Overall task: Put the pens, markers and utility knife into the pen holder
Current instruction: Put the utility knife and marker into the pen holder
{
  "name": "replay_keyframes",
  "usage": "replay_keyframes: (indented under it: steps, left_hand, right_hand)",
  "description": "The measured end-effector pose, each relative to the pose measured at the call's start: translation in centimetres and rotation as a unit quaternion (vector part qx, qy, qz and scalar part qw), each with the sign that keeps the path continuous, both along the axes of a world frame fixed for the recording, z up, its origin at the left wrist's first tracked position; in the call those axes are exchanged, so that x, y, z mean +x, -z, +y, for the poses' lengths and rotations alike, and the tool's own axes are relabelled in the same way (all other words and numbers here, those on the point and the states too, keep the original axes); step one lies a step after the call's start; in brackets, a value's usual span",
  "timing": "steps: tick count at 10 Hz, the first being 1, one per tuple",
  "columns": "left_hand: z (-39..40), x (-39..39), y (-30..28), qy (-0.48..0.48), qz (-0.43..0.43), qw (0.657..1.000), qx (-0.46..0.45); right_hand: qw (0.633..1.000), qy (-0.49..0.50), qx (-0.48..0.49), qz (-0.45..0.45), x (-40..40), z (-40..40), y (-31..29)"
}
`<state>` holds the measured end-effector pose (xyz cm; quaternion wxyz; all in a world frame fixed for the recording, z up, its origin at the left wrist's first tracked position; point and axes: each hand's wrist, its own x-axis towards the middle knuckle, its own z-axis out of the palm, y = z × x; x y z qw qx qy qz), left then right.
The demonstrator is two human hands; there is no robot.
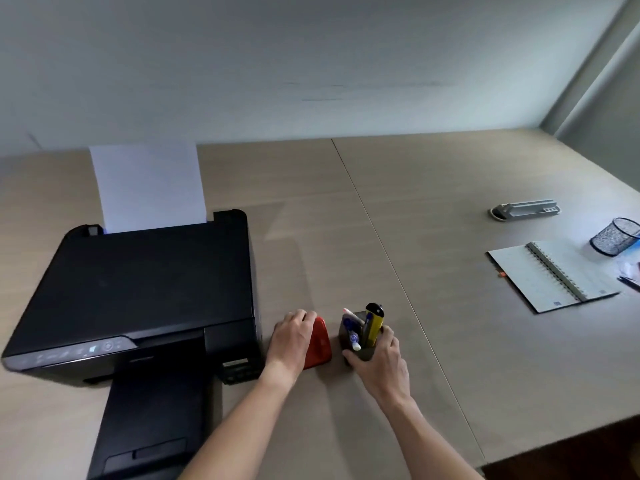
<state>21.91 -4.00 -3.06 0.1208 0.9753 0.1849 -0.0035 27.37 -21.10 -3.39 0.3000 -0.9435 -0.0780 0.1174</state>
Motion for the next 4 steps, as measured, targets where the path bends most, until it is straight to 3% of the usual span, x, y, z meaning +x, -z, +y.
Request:
replay_keyframes:
  steps: [4]
  left_hand:
    - [0.2, 0.1, 0.5, 0.022, -0.025, 0.999, -0.013]
  right_hand:
    - [0.996, 0.057, 0.048, 0.043, -1.8, -1.2, 0.2]
